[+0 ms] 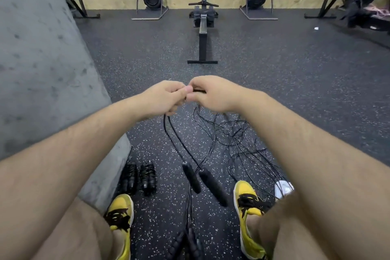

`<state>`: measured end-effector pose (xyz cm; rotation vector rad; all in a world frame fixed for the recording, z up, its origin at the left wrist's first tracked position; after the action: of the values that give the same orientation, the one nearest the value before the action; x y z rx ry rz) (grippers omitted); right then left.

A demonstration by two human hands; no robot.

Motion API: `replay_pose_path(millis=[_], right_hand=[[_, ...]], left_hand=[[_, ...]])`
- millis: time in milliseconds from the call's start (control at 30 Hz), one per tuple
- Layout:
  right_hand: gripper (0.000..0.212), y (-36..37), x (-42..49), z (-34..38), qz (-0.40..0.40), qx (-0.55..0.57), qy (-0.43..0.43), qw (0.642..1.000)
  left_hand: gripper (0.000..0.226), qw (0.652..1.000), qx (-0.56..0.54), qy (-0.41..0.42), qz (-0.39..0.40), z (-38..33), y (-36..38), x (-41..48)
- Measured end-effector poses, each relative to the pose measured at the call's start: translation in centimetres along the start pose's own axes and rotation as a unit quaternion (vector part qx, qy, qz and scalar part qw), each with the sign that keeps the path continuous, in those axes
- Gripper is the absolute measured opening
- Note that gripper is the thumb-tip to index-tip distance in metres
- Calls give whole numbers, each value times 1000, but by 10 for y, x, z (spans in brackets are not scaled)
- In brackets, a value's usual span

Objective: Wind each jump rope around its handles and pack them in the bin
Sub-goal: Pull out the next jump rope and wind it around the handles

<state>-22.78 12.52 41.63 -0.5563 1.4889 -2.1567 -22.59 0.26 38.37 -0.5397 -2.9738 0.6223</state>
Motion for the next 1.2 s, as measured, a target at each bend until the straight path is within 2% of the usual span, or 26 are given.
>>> replay_pose_path(millis=[100, 200, 267, 333, 400, 433, 500, 533, 633, 700, 800, 900, 1033, 1067, 1100, 1167, 1200], right_hand=[[19, -26, -1, -15, -50, -3, 11, 999], [23, -64, -12, -55, -191, 19, 76, 978], [20, -80, -22, -85, -254, -30, 149, 955], [16, -71, -21, -97, -184, -98, 196, 958], [33, -41, -10, -71, -79, -112, 141, 980], [40, -22, -5, -49, -34, -75, 94, 992], [37, 10, 2, -6, 35, 26, 33, 998], [32, 20, 8, 5, 53, 43, 21, 997], [24, 20, 15, 11, 62, -16, 10, 998], [27, 0, 16, 2, 0, -23, 13, 1000], [26, -35, 12, -15, -163, 11, 32, 986], [26, -37, 9, -25, -223, 39, 46, 973], [14, -33, 2, 4, -310, -106, -19, 945], [10, -29, 2, 12, -297, -97, -33, 949], [8, -20, 4, 16, -247, -54, -24, 967], [16, 14, 8, 17, -64, 85, 42, 993], [21, 33, 6, 18, 21, 143, 68, 987]], left_hand=[[33, 999, -19, -5, 40, 6, -9, -5], [37, 999, 14, -19, 39, 23, -19, -8], [40, 997, 63, -43, 27, 40, -23, -11], [38, 995, 85, -51, -9, 46, -29, -14], [37, 995, 89, -28, -25, 36, -24, -11], [37, 996, 83, -14, -24, 28, -18, -8], [35, 996, 82, -5, -19, 20, -8, -5], [35, 996, 85, -12, -10, 20, -5, -6], [31, 998, 21, -40, 44, 28, -3, -15], [29, 999, -3, -30, 38, 23, -10, -20], [41, 1000, 12, -7, 5, 10, -15, -19], [39, 997, -74, -16, 2, 7, -4, -19], [35, 965, -250, -44, -70, 12, -5, -13], [36, 952, -287, -47, -92, 10, -9, -12], [37, 942, -312, -47, -115, 8, -14, -10], [38, 930, -330, -50, -153, 6, -25, -10], [38, 928, -329, -57, -165, 9, -28, -11]])
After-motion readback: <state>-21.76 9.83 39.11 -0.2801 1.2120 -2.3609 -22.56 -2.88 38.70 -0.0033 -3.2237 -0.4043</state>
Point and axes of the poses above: each hand's wrist, its own x-axis towards the middle knuckle, its own y-axis out of the palm, z = x × y, the point moved 7 cm from there along x, towards the middle knuckle, and after that the axes turned 7 degrees about -x, right-handed, at the moved point
